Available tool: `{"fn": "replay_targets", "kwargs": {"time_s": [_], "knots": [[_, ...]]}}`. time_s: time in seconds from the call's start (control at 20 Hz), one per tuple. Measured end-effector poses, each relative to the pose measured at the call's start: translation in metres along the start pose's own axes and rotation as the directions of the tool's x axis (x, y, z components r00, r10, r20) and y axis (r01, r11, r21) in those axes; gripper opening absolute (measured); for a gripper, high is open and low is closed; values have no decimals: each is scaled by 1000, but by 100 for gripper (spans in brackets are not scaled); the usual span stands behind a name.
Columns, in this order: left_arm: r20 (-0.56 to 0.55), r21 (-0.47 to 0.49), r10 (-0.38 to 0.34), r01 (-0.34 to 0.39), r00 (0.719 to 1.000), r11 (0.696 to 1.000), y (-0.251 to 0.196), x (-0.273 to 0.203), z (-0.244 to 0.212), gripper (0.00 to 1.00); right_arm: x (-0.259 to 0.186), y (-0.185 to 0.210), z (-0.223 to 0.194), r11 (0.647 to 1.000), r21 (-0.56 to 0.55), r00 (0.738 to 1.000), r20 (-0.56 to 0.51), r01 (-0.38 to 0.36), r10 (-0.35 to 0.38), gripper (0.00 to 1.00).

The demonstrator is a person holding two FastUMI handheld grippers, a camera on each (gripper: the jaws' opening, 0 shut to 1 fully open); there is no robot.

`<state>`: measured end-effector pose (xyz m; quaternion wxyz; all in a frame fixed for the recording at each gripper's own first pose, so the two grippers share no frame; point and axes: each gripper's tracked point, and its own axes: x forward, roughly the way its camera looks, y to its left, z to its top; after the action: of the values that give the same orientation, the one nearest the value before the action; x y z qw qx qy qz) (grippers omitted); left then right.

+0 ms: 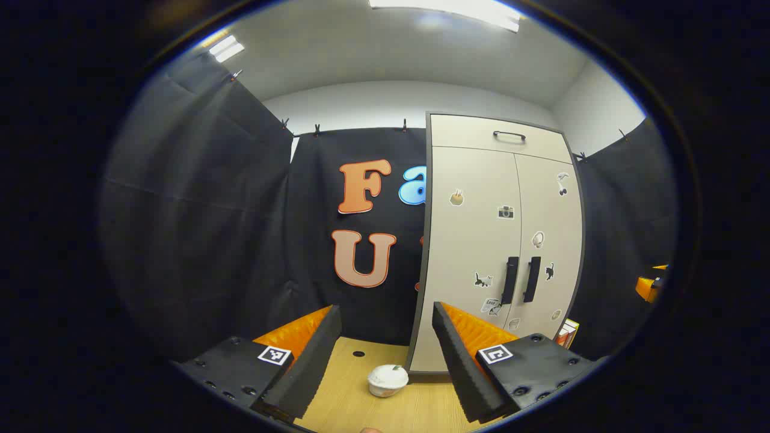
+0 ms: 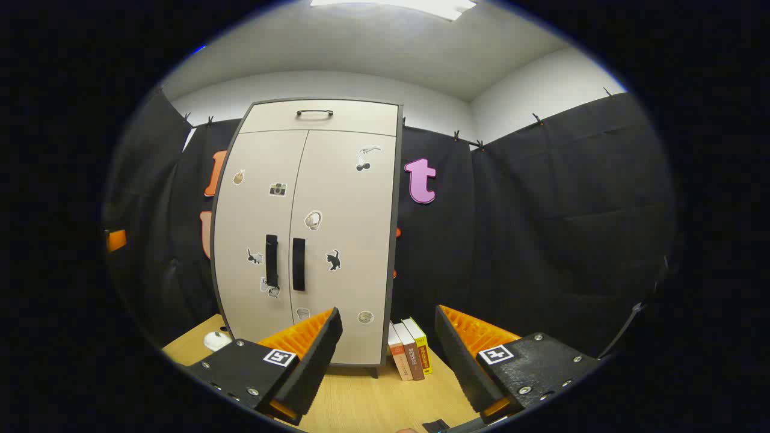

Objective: Open the right door of the double-door shoe cabinet with the right hand, and open the left door with the left hand.

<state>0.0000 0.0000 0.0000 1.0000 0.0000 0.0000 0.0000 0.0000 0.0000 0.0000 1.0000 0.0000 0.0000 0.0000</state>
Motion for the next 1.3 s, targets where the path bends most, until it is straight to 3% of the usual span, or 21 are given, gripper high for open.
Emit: {"fn": "replay_targets", "kwargs": {"time_s": [0.8, 1.05, 1.3], "knots": [[10, -3, 9, -9, 1000, 1000, 16, -9, 1, 97, -12, 2, 3, 999, 28, 1000, 17, 20, -21, 94], [8, 1, 8, -8, 1000, 1000, 19, -12, 0, 97, 8, 19, 1, 1000, 6, 1000, 25, 15, -16, 94], [4, 8, 28, -28, 1000, 1000, 32, -14, -3, 97, 44, 60, 1, 999, 14, 998, 49, -48, 48, 94]]}}
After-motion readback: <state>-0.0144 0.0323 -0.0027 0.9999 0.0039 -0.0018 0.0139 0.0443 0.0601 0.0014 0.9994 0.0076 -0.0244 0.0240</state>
